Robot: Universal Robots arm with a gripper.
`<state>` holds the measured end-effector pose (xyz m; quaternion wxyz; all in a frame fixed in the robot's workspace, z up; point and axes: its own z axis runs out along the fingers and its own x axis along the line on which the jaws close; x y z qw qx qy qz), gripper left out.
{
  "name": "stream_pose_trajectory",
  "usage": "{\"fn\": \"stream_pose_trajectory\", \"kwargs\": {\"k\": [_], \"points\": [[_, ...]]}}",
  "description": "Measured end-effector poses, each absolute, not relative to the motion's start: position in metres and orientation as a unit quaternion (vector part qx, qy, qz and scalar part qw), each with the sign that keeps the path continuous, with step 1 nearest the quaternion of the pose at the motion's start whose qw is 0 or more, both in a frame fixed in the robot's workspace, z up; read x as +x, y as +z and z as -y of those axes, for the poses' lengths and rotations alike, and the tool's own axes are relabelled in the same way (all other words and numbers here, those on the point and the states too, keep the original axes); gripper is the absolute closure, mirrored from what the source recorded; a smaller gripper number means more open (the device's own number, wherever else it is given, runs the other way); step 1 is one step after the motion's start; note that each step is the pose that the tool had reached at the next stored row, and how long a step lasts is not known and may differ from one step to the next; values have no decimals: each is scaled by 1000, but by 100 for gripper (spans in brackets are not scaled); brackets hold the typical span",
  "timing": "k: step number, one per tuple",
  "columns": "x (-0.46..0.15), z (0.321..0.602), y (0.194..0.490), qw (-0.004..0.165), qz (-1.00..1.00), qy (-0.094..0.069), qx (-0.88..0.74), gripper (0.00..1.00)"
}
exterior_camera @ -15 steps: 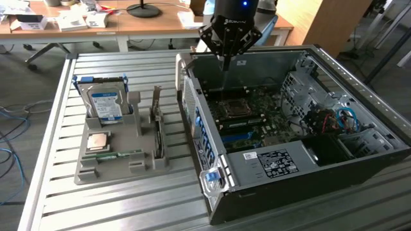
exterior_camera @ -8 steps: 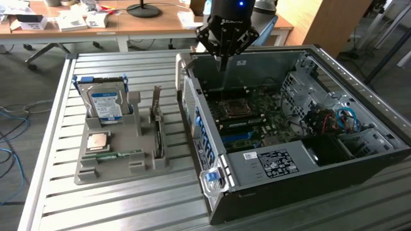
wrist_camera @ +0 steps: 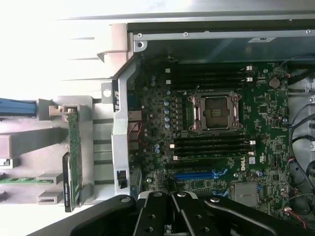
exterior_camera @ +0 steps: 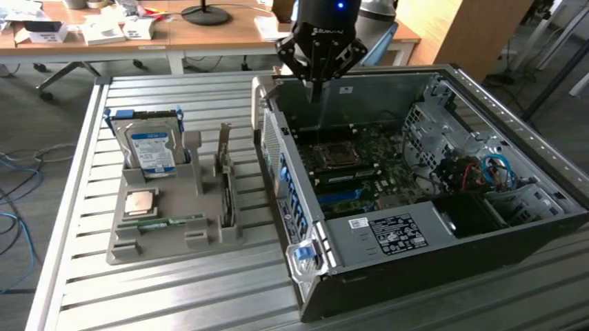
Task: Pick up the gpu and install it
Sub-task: 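Reach for the gpu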
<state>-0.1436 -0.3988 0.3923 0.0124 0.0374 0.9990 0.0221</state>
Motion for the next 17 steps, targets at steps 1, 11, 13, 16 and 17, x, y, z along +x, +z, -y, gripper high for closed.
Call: {"fn": "stream_pose_trajectory", "kwargs": {"k": [1, 11, 13, 16, 17], "points": [[-144, 399, 392, 12, -999, 22, 37, 89], [-152, 399, 392, 12, -999, 22, 37, 89], [-154, 399, 391, 12, -999, 22, 37, 89], [-156, 399, 391, 12, -999, 22, 37, 89], [-157, 399, 391, 12, -999, 22, 37, 89]]}}
